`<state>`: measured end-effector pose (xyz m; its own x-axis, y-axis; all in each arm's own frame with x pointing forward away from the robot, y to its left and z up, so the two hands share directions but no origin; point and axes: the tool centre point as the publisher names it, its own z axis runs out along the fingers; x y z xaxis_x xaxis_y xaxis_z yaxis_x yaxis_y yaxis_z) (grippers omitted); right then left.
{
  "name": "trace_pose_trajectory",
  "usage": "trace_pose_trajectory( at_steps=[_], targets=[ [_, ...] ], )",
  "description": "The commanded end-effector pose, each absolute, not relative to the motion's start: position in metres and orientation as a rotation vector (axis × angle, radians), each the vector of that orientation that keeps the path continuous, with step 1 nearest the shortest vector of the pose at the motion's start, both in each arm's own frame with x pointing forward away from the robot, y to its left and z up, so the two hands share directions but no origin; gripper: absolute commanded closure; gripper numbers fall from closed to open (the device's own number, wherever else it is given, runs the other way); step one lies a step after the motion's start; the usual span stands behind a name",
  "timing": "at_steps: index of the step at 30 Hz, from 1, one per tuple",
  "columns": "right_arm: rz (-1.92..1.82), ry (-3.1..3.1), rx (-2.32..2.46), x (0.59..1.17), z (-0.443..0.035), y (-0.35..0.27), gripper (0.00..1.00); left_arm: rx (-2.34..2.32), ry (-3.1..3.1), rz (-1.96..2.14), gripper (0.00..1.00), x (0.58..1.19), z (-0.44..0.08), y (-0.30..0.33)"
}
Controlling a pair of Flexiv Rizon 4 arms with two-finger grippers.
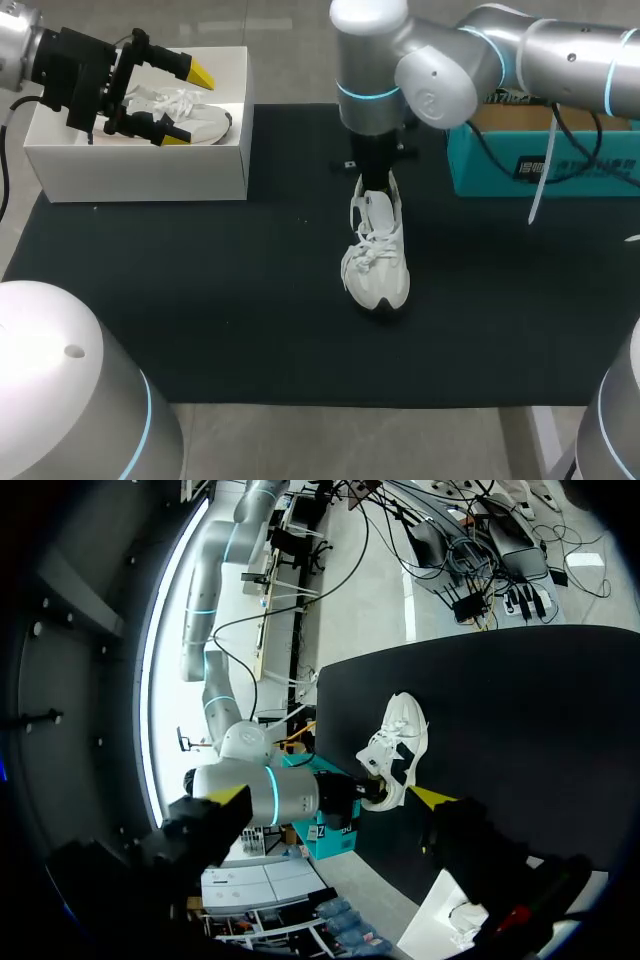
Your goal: Take the shoe out of the shoebox, open the shoe tongue, remove and reinsert the insole, then place the shoe into the shoebox
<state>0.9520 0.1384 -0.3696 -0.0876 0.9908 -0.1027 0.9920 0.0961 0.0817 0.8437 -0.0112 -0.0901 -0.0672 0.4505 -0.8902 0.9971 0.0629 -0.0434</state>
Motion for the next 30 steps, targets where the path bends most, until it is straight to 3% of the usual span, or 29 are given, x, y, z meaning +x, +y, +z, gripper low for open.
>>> trace_pose_trajectory(
  at_steps=[1,20,30],
  targets=[
    [0.006,2.212,2.077,0.949,-0.364,0.136,1.0,1.482,1.619,-0.952,0.0,0.845,-0.089,-0.011],
    [0.02,2.207,2.135,0.948,-0.364,0.137,1.0,1.482,1.619,-0.952,0.0,0.845,-0.089,-0.011],
    [-0.107,2.017,2.471,0.947,-0.363,0.125,1.0,1.482,1.619,-0.952,0.0,0.845,-0.089,-0.011]
  ],
)
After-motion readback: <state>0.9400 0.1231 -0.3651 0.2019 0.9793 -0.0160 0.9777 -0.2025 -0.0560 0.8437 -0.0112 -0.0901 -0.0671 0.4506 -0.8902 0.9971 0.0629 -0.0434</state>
